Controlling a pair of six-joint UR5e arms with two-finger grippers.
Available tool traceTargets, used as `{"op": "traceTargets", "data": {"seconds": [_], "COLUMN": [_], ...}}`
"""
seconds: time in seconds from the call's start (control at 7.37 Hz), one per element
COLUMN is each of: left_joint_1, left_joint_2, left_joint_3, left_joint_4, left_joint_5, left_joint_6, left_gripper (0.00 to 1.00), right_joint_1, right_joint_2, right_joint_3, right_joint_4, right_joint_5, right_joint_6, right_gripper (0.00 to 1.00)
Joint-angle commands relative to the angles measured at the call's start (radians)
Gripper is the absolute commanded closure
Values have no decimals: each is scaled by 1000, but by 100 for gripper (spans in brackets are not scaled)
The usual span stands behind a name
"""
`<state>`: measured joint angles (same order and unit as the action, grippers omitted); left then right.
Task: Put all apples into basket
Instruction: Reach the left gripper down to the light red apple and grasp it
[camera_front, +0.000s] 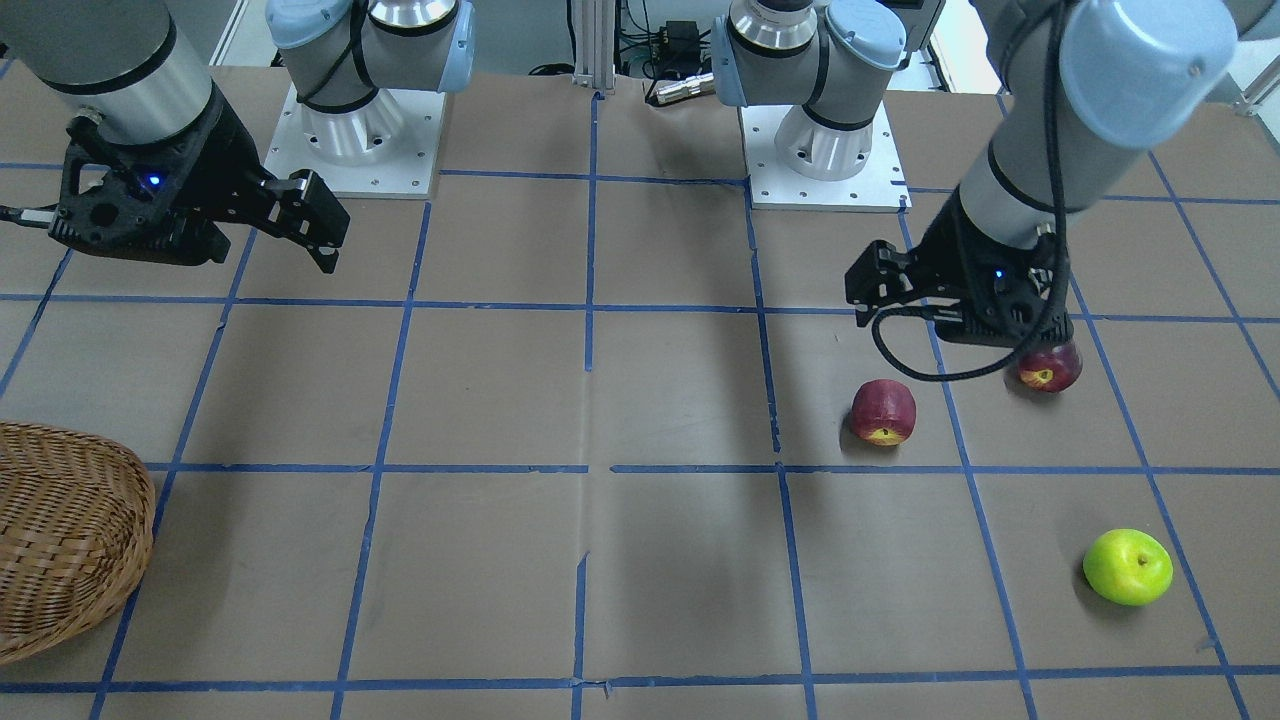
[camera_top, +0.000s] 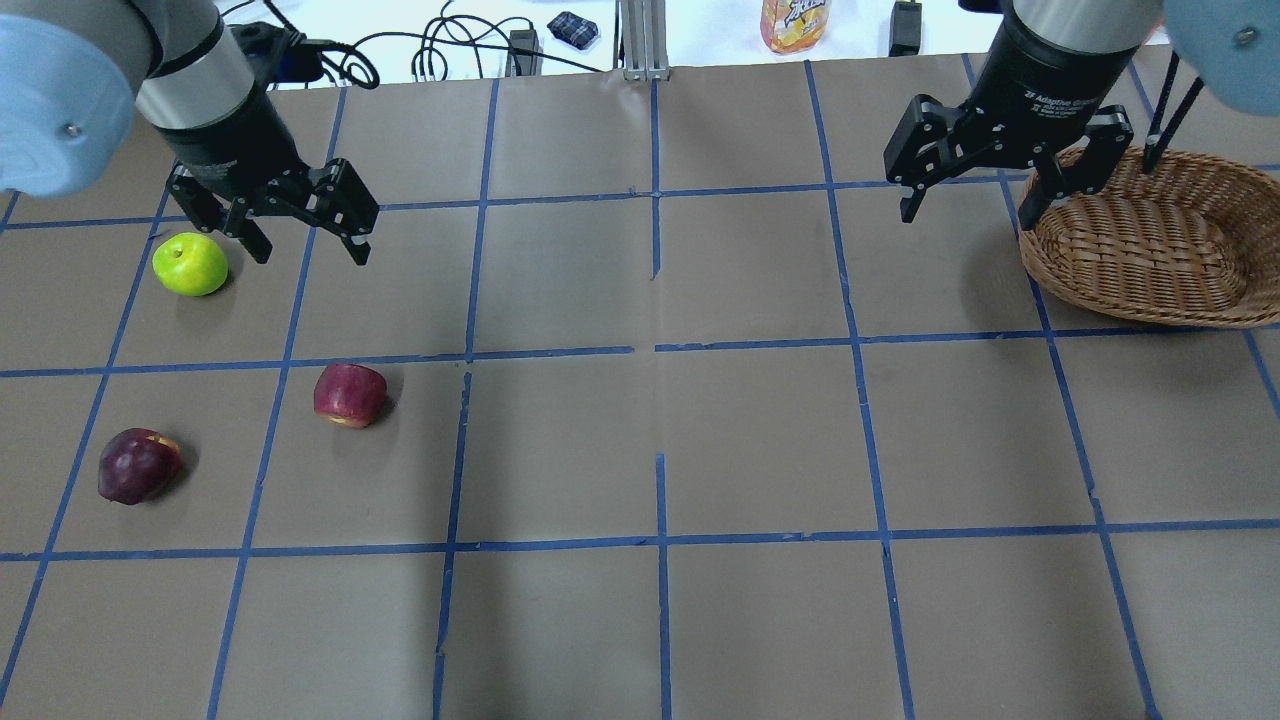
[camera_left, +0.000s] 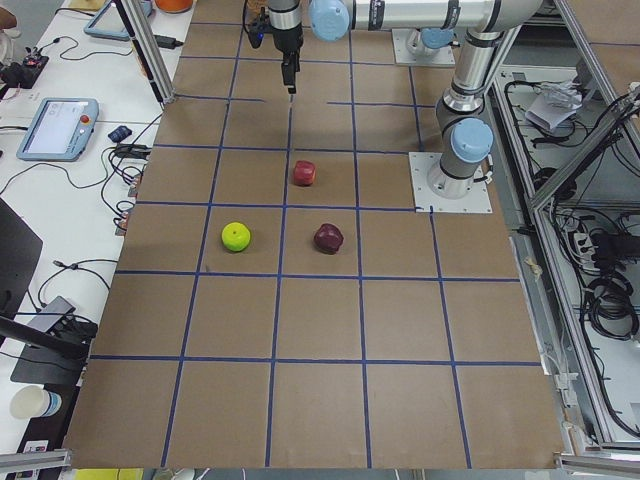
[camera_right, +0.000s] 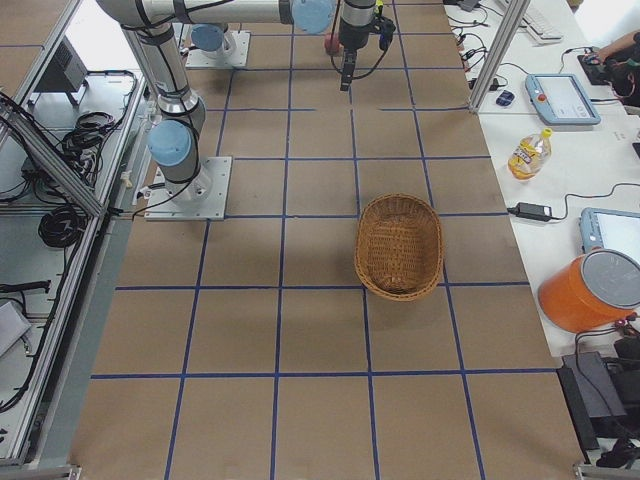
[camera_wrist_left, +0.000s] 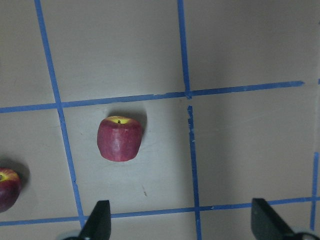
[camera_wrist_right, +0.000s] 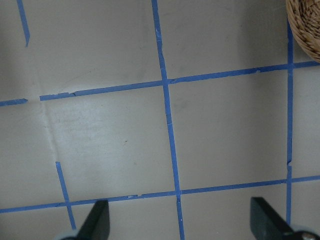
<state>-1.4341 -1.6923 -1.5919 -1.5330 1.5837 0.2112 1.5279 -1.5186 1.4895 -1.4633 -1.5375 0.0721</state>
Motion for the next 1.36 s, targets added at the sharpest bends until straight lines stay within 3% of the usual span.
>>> {"op": "traceTargets", "data": {"seconds": [0.0,0.41,0.68,1.22], "left_joint_1": [92,124,124,124], "left_joint_2": [-38,-96,-121,-182], "left_joint_3": [-158,-345,-411,-428], "left_joint_4": [199,483,534,576], "left_joint_5": [-1,1,1,1], "left_joint_6": [151,162,154,135], "left_gripper": [0,0,0,0], "right_joint_1": [0,0,0,0], "right_joint_2": [0,0,0,0], "right_joint_3": [0,0,0,0], "right_joint_4": [-2,-2,0,0], "right_joint_5": [0,0,-1,-1], "right_joint_6": [2,2,0,2], "right_gripper": [0,0,0,0]}}
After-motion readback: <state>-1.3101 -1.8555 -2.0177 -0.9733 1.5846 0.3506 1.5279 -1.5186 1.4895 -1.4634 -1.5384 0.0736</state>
